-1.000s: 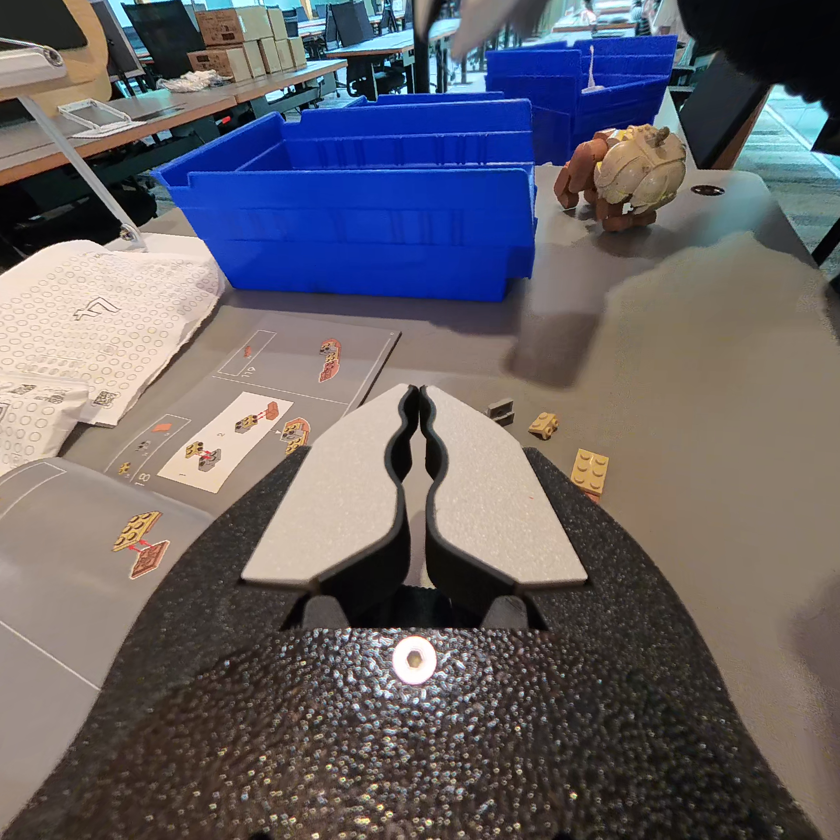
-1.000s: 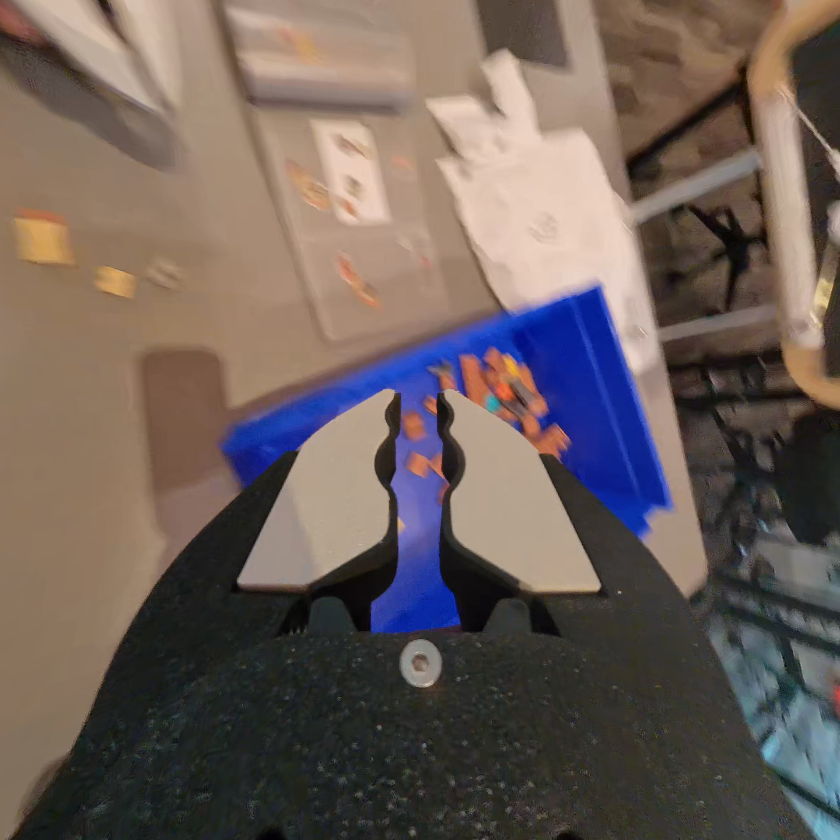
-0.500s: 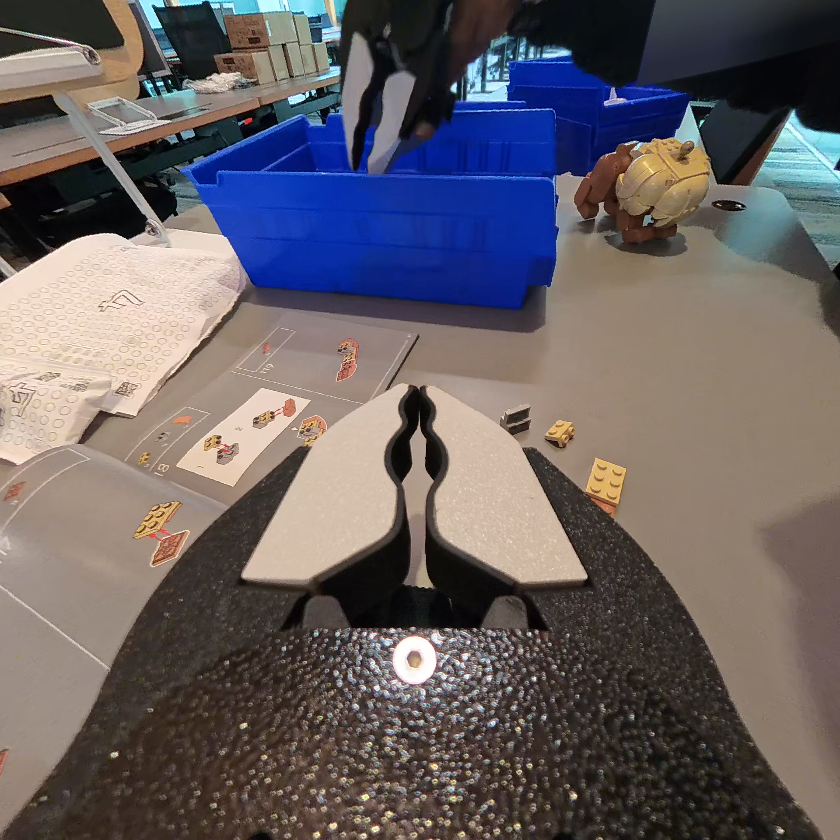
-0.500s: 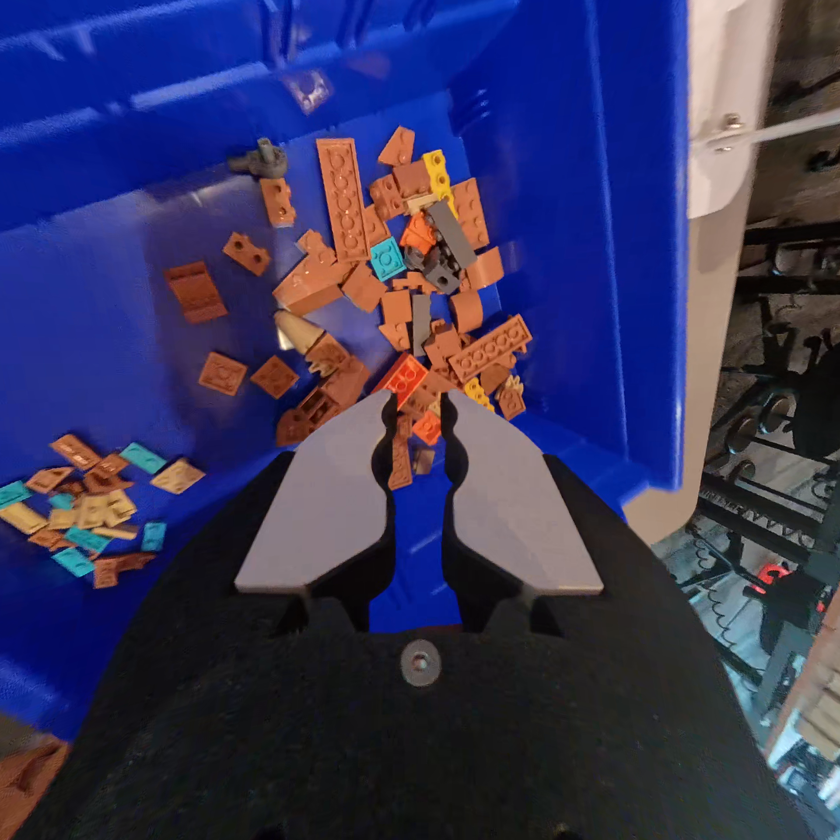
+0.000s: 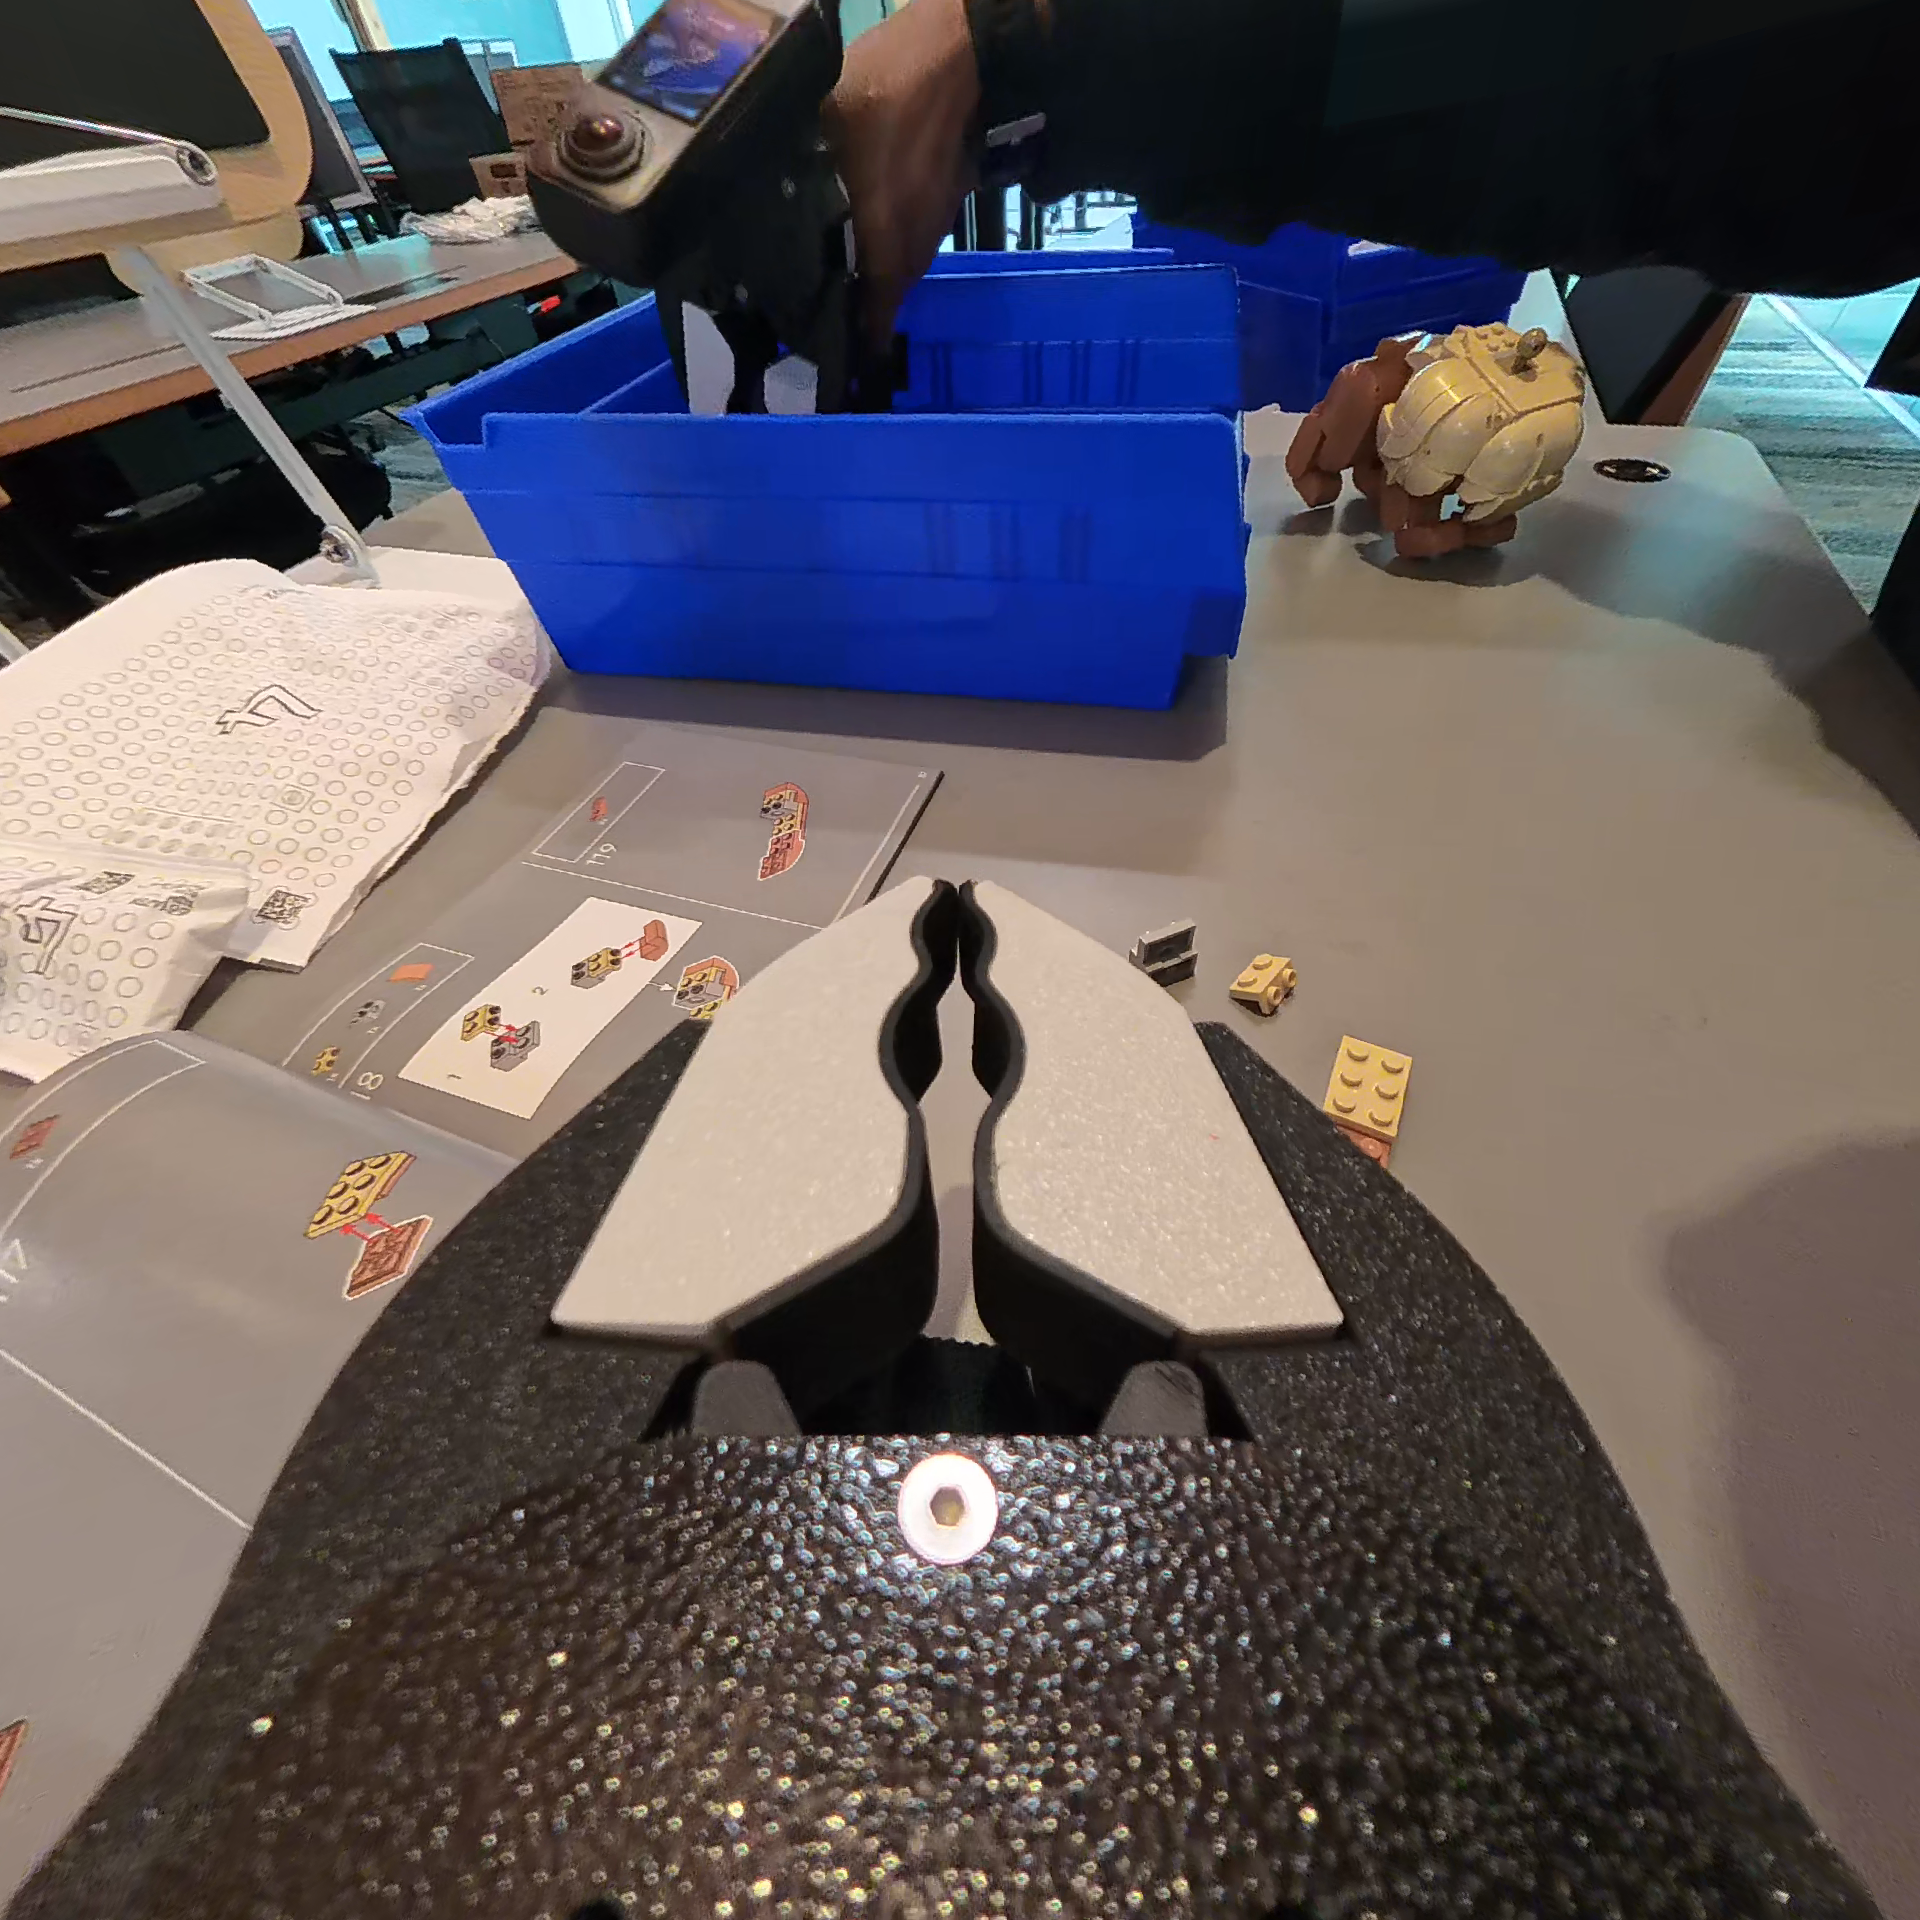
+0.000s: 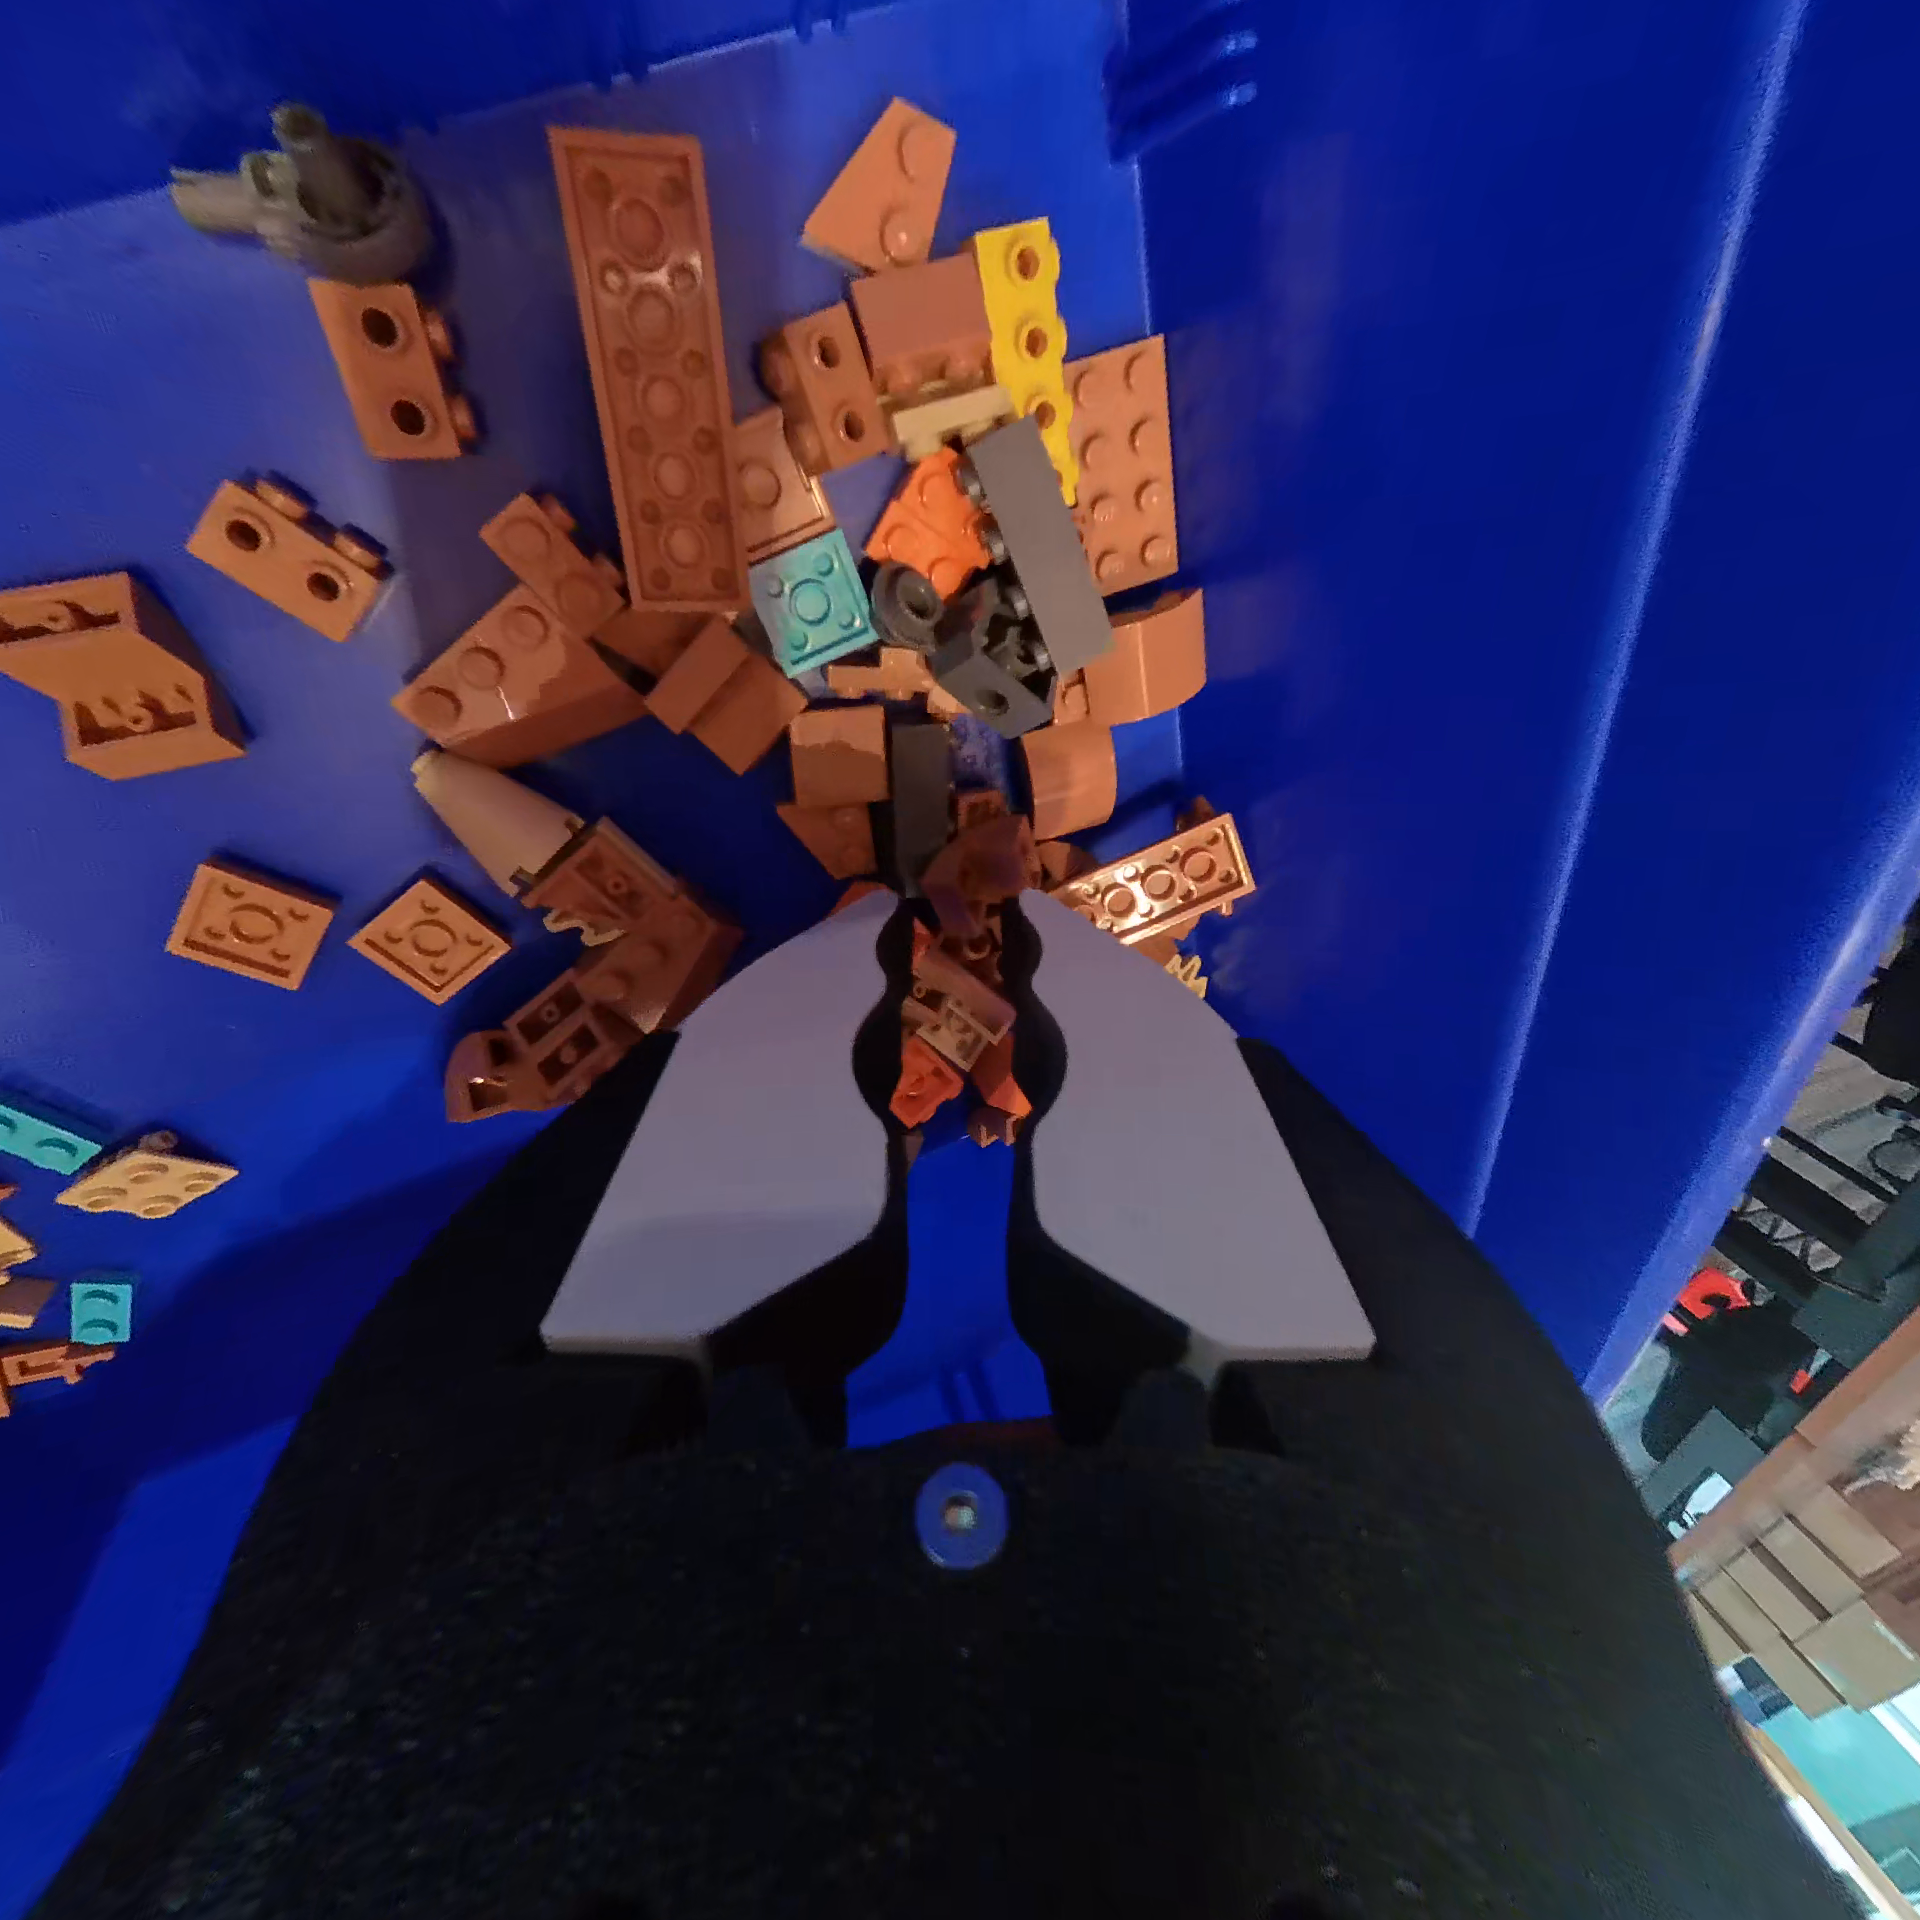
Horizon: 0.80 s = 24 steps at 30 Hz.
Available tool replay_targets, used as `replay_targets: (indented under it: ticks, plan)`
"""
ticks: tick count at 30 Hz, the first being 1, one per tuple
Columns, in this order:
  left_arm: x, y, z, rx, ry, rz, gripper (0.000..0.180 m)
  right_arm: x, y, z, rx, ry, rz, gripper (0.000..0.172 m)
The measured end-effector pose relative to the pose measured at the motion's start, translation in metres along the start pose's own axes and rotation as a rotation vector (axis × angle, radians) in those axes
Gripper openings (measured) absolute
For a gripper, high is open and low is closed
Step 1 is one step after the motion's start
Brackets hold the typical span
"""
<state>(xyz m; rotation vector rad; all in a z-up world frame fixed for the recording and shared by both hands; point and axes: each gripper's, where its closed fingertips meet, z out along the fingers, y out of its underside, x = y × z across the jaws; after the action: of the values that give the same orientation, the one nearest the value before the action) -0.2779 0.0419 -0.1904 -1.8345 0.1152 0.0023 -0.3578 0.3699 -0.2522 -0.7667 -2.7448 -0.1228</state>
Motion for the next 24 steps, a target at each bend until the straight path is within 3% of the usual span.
replay_targets:
  ticks: [24]
  plan:
    - [0.0022,0.0016,0.0007,-0.013,-0.001,0.021,0.0,0.0012,0.0,0.0037,-0.038,-0.097,0.056,0.009]
